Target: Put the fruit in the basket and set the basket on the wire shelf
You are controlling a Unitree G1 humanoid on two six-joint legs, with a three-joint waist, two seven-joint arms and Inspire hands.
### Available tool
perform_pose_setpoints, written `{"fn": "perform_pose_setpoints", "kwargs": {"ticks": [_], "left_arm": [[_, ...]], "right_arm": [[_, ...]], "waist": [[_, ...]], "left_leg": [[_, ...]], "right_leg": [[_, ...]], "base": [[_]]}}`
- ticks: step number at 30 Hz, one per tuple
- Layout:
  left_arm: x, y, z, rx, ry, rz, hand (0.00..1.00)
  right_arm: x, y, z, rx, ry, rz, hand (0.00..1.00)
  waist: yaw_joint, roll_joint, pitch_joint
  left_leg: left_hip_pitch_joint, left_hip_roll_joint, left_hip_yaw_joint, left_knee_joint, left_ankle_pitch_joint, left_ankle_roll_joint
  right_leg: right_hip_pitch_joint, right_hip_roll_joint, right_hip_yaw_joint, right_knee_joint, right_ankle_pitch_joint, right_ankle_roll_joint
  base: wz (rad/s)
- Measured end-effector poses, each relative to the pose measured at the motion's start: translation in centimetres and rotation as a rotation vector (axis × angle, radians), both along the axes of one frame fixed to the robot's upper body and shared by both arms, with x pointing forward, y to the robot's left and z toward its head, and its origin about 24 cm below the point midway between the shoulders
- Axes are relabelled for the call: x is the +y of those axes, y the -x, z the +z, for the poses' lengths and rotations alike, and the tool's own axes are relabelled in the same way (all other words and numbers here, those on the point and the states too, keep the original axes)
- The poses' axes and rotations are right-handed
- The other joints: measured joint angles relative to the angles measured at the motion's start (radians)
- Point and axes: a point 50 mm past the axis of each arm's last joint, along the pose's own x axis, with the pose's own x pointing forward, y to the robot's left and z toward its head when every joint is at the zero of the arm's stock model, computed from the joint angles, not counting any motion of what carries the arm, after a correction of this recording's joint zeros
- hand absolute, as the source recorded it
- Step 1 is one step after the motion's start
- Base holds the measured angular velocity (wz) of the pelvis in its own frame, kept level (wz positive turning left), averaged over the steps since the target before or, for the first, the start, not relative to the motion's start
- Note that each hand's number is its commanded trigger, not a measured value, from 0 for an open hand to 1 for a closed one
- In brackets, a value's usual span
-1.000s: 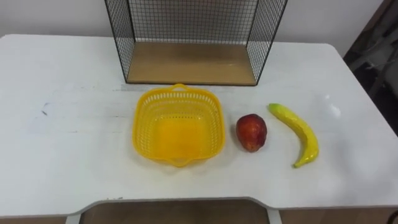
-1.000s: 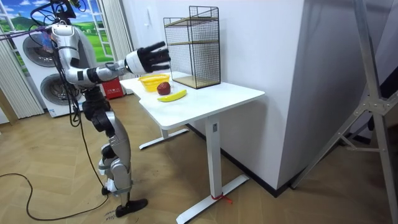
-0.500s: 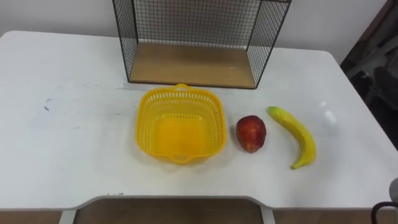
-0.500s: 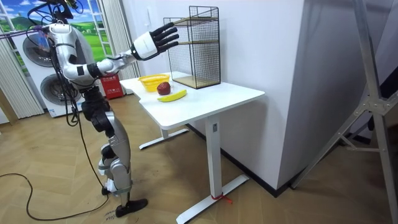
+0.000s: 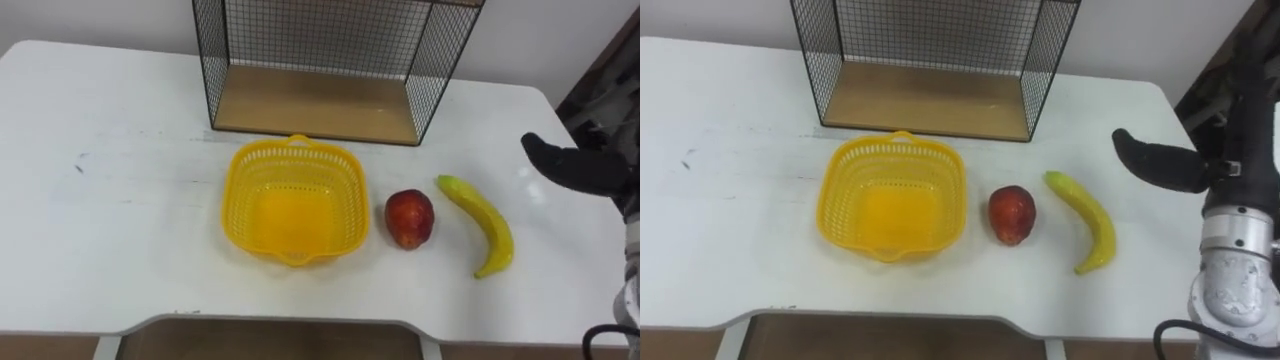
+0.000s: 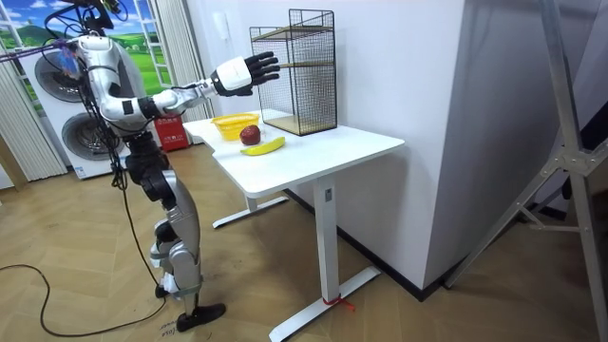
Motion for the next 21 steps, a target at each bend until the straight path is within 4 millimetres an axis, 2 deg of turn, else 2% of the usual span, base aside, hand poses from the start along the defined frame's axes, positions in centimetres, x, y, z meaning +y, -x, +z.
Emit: {"fn": "perform_pose_setpoints", "kwargs": {"ticks": [2, 5, 10, 21], "left_arm": [[0.0, -0.1, 0.0, -0.001, 0.01, -0.002, 0.0], [-0.2, -0.2, -0.1, 0.004, 0.015, -0.016, 0.0], [-0.3, -0.1, -0.2, 0.011, 0.021, -0.017, 0.0], [-0.5, -0.4, -0.4, 0.022, 0.027, -0.036, 0.0]], "right_arm": [[0.3, -0.1, -0.5, 0.039, 0.017, 0.041, 0.0], [0.8, -0.3, -1.4, 0.104, 0.052, 0.083, 0.0], [1.3, -0.4, -2.1, 0.172, 0.104, 0.135, 0.0], [2.4, -0.6, -2.8, 0.222, 0.093, 0.228, 0.0]], "waist": [[0.0, 0.003, -0.0064], [0.003, 0.002, -0.0082], [0.008, 0.001, -0.0076], [0.037, -0.008, -0.004]], "left_leg": [[0.001, 0.0, -0.001, 0.002, 0.0, 0.0], [0.001, 0.0, -0.002, 0.002, 0.0, 0.0], [0.001, 0.0, -0.003, 0.002, 0.0, 0.0], [-0.004, 0.0, -0.005, 0.001, 0.0, 0.0]], "right_leg": [[0.001, 0.0, 0.0, 0.001, 0.0, -0.001], [0.002, 0.0, -0.001, 0.003, 0.001, -0.002], [0.002, 0.0, -0.001, 0.003, 0.001, -0.002], [0.001, 0.0, -0.003, -0.002, 0.001, -0.002]], "base": [[0.0], [0.0], [0.0], [0.0]]}}
